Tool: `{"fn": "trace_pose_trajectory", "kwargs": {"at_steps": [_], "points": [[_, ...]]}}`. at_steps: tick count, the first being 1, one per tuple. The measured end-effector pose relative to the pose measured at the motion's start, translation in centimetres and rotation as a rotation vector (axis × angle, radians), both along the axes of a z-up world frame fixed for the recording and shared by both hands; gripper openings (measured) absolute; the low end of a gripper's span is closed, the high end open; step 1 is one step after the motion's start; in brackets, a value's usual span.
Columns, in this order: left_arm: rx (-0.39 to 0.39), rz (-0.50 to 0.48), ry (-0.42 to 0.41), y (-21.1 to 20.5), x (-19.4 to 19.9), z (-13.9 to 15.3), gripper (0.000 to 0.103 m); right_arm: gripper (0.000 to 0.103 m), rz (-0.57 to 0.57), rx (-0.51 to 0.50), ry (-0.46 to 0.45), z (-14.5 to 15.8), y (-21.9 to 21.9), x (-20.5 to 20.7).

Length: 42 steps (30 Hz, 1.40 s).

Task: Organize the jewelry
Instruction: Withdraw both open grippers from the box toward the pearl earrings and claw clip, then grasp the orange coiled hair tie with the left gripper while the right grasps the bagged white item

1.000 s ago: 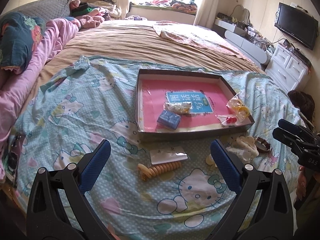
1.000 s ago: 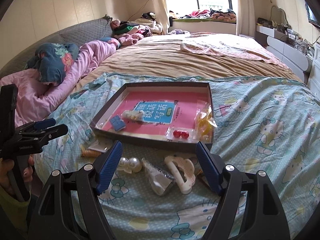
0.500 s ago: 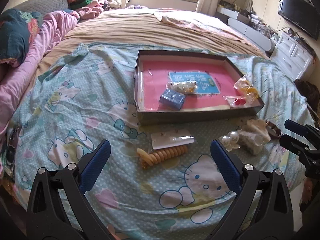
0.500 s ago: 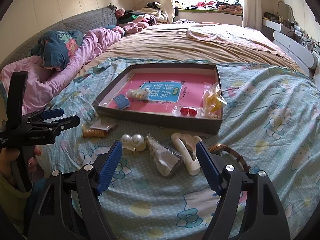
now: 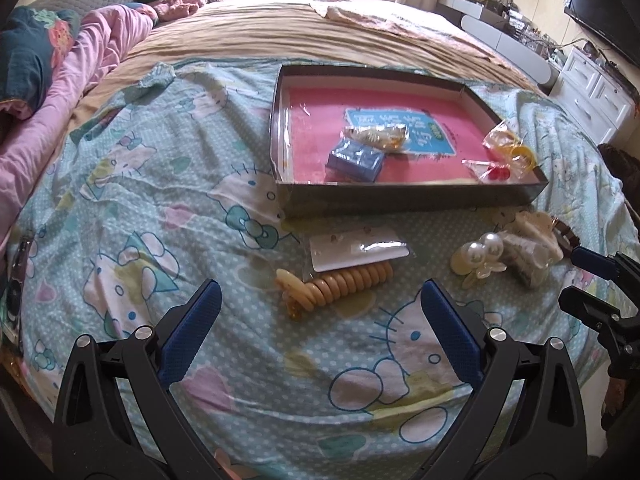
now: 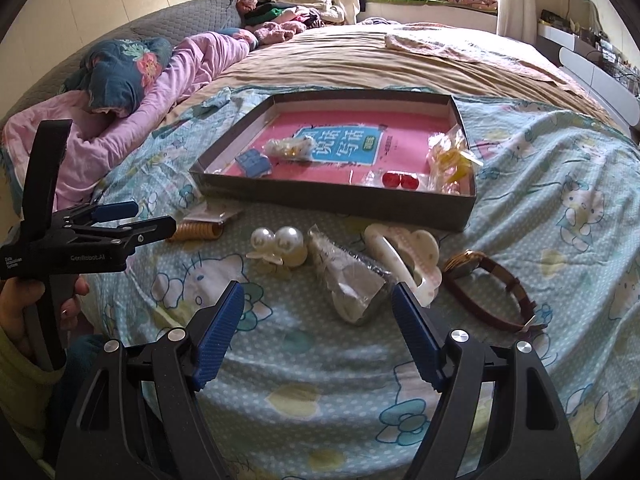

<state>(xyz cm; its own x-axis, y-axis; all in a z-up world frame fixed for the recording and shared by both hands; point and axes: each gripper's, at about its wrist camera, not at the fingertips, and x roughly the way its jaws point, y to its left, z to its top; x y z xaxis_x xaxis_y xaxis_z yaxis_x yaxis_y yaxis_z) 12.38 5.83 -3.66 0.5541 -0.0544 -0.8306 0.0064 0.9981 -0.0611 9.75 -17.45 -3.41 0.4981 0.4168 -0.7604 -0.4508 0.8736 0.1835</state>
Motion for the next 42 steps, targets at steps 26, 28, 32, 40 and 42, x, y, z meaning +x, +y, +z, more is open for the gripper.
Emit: {"fn": "trace_pose_trajectory", "kwargs": {"at_steps": [26, 28, 32, 40, 42], "points": [[-0.020, 0.038, 0.052, -1.4, 2.9, -3.9, 0.093, 0.069, -0.030, -0.028, 0.050, -4.0, 1.0, 2.3], [-0.019, 0.035, 0.050, -1.6, 3.0, -4.0, 0.091, 0.069, -0.033, -0.040, 0.040, -4.2, 1.2, 2.5], [-0.002, 0.034, 0.039, -1.8, 3.1, -3.9, 0.079, 0.066, -0.036, -0.086, 0.004, -4.7, 2.0, 3.1], [0.010, 0.004, 0.030, -2.3, 2.9, -3.7, 0.064, 0.065, -0.041, -0.116, -0.023, -5.2, 3.0, 4.5], [-0.002, -0.004, 0.031, -2.2, 2.7, -3.6, 0.064, 0.065, -0.042, -0.110, -0.021, -5.2, 3.2, 4.9]]}}
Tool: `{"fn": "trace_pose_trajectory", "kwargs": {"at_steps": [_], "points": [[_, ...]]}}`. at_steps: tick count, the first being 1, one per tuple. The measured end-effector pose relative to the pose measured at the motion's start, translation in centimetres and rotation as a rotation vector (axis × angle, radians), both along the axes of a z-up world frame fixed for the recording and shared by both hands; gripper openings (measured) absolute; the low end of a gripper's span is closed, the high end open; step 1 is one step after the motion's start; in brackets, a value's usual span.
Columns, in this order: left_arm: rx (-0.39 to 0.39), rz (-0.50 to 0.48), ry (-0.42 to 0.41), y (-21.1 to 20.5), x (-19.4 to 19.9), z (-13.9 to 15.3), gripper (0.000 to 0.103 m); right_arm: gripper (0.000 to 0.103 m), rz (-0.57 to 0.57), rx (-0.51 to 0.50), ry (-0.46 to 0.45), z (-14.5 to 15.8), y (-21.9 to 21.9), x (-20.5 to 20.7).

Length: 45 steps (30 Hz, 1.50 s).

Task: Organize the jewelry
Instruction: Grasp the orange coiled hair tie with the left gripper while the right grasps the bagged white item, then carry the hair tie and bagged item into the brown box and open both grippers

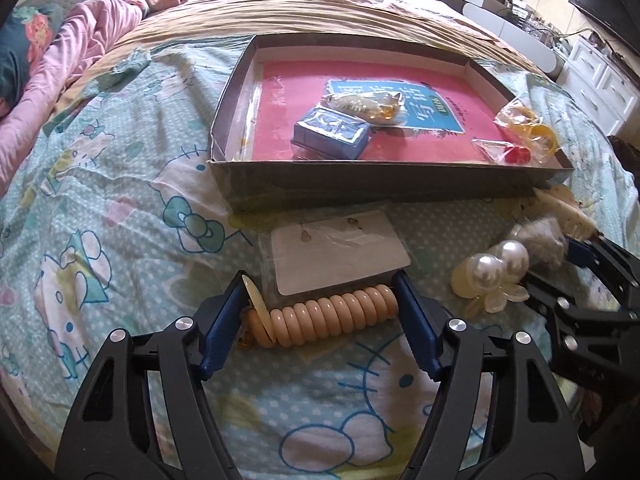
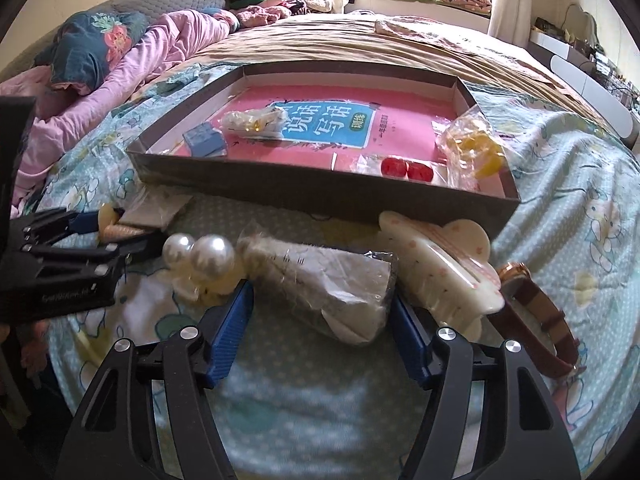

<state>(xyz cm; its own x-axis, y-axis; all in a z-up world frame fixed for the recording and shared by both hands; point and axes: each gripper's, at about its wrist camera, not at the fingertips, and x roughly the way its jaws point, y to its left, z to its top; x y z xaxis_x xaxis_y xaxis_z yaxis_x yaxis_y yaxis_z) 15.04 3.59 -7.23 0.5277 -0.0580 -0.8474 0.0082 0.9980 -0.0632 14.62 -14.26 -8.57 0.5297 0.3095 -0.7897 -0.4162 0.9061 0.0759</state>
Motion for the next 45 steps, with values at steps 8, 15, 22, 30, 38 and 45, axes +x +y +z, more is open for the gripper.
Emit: {"fn": "trace_pose_trajectory", "kwargs": {"at_steps": [8, 15, 22, 30, 38, 45], "points": [[-0.048, -0.011, -0.009, 0.6, -1.1, 1.4, 0.064, 0.075, -0.007, -0.006, 0.010, -0.1, 1.1, 0.6], [-0.070, -0.005, -0.046, 1.1, -1.8, 3.1, 0.064, 0.070, -0.024, -0.001, -0.005, -0.2, 1.5, 0.8], [-0.095, -0.004, -0.097, 1.4, -2.2, 5.0, 0.064, 0.069, 0.005, 0.041, 0.001, 1.1, 0.7, -0.2], [-0.107, 0.020, -0.140, 2.3, -2.3, 6.5, 0.064, 0.069, 0.068, 0.104, 0.011, 3.9, 0.2, -2.4], [-0.103, 0.071, -0.166, 3.8, -1.9, 7.3, 0.064, 0.069, 0.114, 0.137, -0.033, 6.3, 1.1, -3.0], [-0.079, 0.094, -0.182, 4.5, -1.3, 7.7, 0.064, 0.069, 0.085, 0.158, -0.064, 7.2, 0.9, -1.5]]}}
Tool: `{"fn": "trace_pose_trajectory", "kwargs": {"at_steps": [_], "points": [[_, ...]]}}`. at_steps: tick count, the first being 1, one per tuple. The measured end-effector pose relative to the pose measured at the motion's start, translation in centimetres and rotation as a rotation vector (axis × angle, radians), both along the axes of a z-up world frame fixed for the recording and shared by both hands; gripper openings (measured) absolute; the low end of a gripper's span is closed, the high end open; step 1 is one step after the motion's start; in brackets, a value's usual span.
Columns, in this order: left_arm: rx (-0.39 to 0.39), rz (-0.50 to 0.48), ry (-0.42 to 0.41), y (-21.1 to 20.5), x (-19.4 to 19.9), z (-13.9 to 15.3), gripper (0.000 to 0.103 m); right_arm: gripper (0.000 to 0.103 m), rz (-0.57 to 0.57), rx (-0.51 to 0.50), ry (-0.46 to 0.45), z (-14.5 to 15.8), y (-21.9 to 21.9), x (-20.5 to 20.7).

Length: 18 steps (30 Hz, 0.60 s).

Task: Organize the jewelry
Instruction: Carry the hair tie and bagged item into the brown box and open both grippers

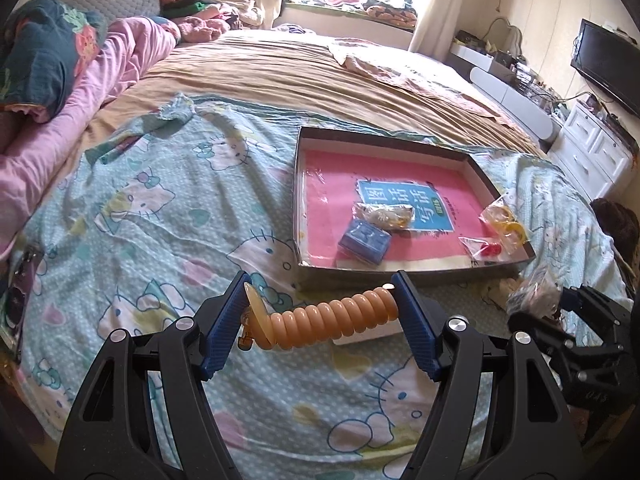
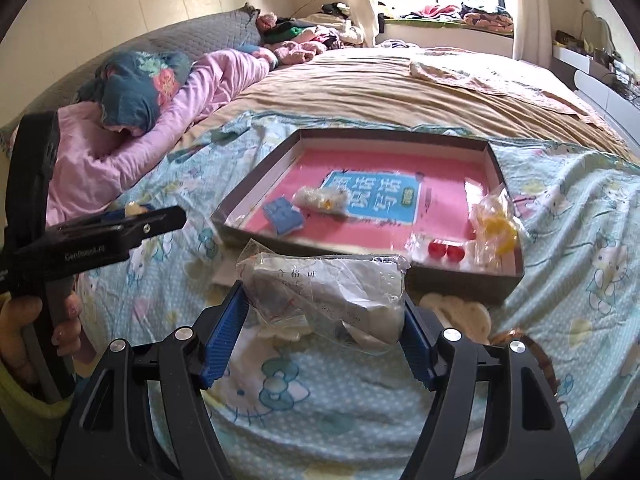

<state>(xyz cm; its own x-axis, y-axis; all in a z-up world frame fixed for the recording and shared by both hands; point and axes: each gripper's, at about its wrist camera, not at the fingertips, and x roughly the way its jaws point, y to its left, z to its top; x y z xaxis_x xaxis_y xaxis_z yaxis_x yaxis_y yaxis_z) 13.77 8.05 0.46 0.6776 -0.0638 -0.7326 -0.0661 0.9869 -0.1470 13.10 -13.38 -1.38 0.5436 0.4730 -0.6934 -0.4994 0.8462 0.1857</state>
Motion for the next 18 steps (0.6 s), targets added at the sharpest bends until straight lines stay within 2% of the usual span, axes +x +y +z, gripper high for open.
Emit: {"fn": "trace_pose_trajectory", "kwargs": {"at_steps": [18], "points": [[0.027, 0.029, -0.017, 0.1, 3.2, 0.2, 0.064, 0.069, -0.089, 0.002, -0.052, 0.5, -1.6, 4.2]]}}
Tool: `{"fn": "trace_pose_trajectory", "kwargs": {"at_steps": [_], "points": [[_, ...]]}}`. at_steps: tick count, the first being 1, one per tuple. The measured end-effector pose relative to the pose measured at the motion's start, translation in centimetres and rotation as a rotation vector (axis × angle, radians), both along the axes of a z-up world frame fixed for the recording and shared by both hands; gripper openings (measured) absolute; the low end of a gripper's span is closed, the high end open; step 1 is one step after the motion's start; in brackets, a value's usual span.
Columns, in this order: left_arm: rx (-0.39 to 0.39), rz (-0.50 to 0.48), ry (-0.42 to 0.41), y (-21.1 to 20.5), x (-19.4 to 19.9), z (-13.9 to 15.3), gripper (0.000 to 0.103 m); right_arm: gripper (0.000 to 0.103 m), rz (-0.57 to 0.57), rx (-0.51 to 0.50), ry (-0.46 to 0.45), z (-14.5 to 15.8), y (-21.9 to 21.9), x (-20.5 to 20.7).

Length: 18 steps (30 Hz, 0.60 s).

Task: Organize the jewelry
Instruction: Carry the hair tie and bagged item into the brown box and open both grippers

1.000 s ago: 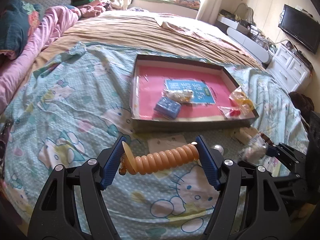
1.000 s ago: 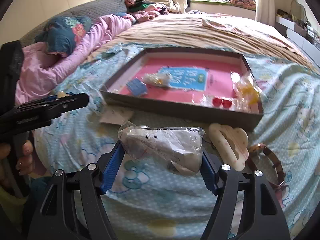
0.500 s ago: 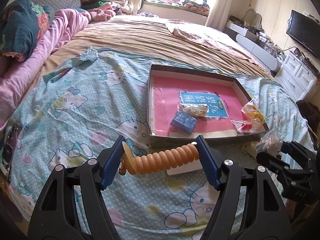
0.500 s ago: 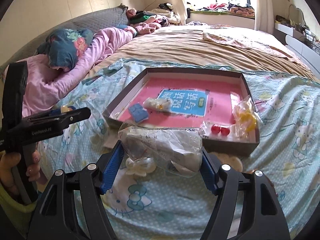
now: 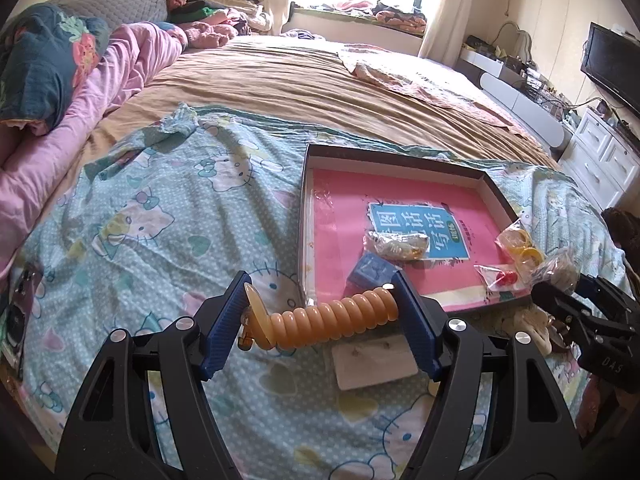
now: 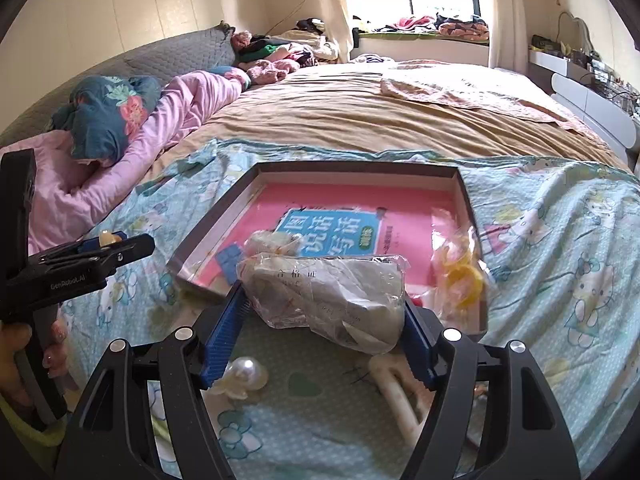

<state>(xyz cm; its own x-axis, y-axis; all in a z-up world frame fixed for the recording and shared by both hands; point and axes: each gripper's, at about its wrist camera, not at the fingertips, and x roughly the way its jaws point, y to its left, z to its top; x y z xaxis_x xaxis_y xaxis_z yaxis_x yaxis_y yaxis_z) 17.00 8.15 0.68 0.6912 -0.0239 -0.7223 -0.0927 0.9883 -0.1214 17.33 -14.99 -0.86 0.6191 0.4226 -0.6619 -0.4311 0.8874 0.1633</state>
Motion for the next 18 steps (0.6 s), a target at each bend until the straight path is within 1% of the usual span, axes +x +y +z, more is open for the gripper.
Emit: {"fn": "trace_pose_trajectory", "kwargs": {"at_steps": [7, 12, 18], "points": [[0.007, -0.018, 0.014, -0.6, 1.7, -0.3, 0.064, 0.069, -0.037, -0.005, -0.019, 0.3, -0.9, 1.7], [0.028, -0.038, 0.032, -1.0, 3.4, -0.6, 0.064, 0.069, -0.055, -0.006, -0.022, 0.4, -1.4, 2.6], [0.019, -0.038, 0.054, -1.1, 5.2, -1.4, 0.064, 0.069, -0.071, -0.018, -0.035, 0.6, -1.7, 3.6]]}}
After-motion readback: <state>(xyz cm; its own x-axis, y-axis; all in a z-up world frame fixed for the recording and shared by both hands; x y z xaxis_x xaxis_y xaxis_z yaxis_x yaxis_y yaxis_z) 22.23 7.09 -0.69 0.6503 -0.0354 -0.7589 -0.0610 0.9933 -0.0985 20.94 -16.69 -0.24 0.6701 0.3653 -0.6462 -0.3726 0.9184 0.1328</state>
